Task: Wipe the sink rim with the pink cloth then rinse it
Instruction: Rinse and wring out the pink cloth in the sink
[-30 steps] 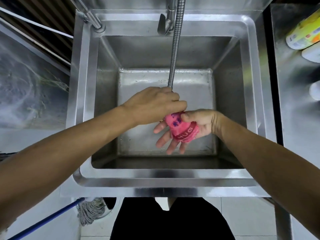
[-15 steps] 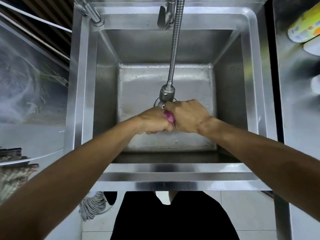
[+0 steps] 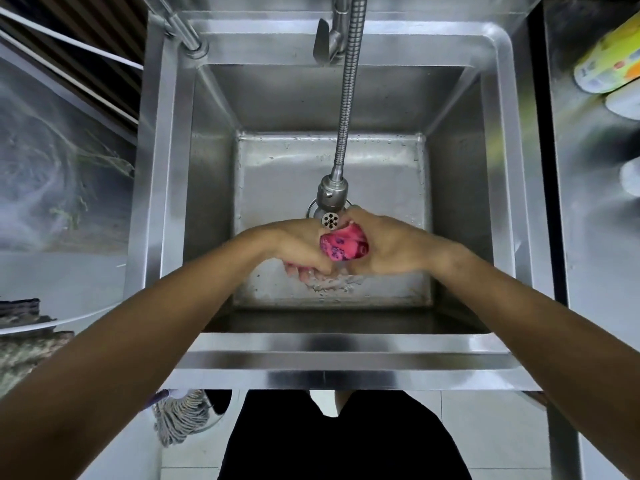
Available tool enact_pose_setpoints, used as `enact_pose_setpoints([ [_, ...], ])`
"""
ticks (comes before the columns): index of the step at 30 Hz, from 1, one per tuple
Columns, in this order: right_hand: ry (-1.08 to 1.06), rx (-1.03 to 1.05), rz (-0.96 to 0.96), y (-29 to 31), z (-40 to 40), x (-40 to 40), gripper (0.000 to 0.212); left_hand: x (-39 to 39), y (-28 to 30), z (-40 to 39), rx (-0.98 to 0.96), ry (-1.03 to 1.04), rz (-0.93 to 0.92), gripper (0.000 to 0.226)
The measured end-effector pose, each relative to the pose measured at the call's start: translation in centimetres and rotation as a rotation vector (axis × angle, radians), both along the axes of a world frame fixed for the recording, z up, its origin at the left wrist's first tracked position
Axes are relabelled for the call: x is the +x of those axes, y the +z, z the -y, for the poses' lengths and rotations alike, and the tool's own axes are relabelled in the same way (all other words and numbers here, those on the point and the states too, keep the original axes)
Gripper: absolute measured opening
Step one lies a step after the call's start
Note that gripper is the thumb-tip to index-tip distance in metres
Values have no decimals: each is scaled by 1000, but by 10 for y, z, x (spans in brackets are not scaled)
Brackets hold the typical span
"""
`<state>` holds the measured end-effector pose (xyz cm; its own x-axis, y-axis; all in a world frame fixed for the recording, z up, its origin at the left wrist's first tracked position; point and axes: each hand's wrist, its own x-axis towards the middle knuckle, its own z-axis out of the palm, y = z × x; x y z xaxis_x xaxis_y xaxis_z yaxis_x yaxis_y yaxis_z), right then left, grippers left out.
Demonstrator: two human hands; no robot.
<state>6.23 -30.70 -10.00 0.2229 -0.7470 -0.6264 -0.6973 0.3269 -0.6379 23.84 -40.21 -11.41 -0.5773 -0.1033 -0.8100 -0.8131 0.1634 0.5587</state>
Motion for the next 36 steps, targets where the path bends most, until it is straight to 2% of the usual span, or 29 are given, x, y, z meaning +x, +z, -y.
enact_pose_setpoints([
  [3,-322,325,399,-13,8,-33,59,4,-19,0,-454,-153,-194,19],
  [5,-413,515,522,-37,10,-43,74,8,-32,-6,-599,-100,-333,24],
  [7,-359,708,592,-61,8,-37,85,8,-41,-14,-748,-95,-459,33],
  [9,-242,838,677,-77,8,-26,90,9,-51,-20,-931,-201,-564,41],
  [12,-122,904,738,-75,10,-9,83,15,-58,-22,-1068,-402,-514,33],
  [14,-136,830,632,-69,14,1,62,17,-56,-17,-1068,-419,-395,29],
  [16,-136,526,305,-63,18,12,40,15,-54,-11,-1037,-381,-242,32],
  [18,-98,206,-19,-60,23,24,29,10,-54,-7,-1015,-355,-140,34],
  [21,-10,89,-209,-62,23,32,14,1,-52,-13,-927,-306,-5,29],
  [23,126,11,-370,-66,18,32,15,-2,-55,-18,-750,-202,87,18],
  [25,205,-97,-438,-72,11,32,20,-4,-61,-20,-574,-121,124,9],
  [27,219,-170,-445,-75,4,31,25,-6,-66,-20,-481,-106,113,11],
  [32,262,-259,-477,-76,4,28,30,-11,-59,-11,-340,-119,100,7],
  [36,308,-278,-487,-74,9,23,30,-17,-56,-6,-280,-122,74,21],
])
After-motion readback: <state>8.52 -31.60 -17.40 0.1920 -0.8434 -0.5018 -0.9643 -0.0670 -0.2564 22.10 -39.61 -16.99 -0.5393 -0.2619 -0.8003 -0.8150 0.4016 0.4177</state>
